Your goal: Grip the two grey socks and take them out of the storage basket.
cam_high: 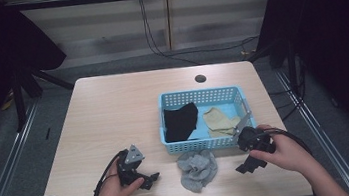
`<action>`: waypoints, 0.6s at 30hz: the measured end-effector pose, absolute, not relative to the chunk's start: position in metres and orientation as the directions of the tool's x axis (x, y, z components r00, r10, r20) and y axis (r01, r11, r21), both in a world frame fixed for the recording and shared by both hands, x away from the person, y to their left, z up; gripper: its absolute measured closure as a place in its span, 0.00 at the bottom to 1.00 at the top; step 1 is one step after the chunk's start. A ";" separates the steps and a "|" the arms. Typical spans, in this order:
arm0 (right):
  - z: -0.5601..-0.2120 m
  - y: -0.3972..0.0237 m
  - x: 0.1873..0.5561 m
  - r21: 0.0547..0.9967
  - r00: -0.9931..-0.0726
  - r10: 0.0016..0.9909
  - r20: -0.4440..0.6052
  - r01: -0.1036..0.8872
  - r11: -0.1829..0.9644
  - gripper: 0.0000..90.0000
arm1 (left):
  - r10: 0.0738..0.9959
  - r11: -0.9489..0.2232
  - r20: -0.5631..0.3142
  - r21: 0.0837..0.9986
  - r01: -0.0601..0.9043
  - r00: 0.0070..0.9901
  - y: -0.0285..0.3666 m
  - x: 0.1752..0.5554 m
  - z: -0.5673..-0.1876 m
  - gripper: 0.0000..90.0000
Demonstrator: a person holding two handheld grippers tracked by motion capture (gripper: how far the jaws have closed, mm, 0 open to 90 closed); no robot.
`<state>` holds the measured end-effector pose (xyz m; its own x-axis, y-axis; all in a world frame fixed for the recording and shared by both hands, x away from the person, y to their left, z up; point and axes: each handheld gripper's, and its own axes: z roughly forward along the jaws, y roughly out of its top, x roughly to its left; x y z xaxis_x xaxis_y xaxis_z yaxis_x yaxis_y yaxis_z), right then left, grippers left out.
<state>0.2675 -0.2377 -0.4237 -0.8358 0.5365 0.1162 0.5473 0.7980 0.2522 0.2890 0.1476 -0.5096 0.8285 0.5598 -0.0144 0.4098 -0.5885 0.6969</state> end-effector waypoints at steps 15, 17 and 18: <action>-0.438 -0.264 0.262 0.244 -0.803 0.587 0.106 0.593 0.767 0.23 | 0.559 -0.588 -0.016 0.697 0.410 0.829 0.148 0.289 -0.510 0.00; -0.440 -0.266 0.261 0.247 -0.795 0.596 0.112 0.603 0.759 0.23 | 0.559 -0.588 -0.016 0.697 0.410 0.829 0.148 0.289 -0.510 0.00; -0.440 -0.266 0.261 0.247 -0.795 0.596 0.112 0.603 0.759 0.23 | 0.559 -0.588 -0.016 0.697 0.410 0.829 0.148 0.289 -0.510 0.00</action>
<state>0.2613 -0.2660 -0.4399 -0.7954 0.5956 0.1123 0.6030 0.7587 0.2466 0.2890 0.1476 -0.5096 0.8287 0.5594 -0.0156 0.4102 -0.5882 0.6970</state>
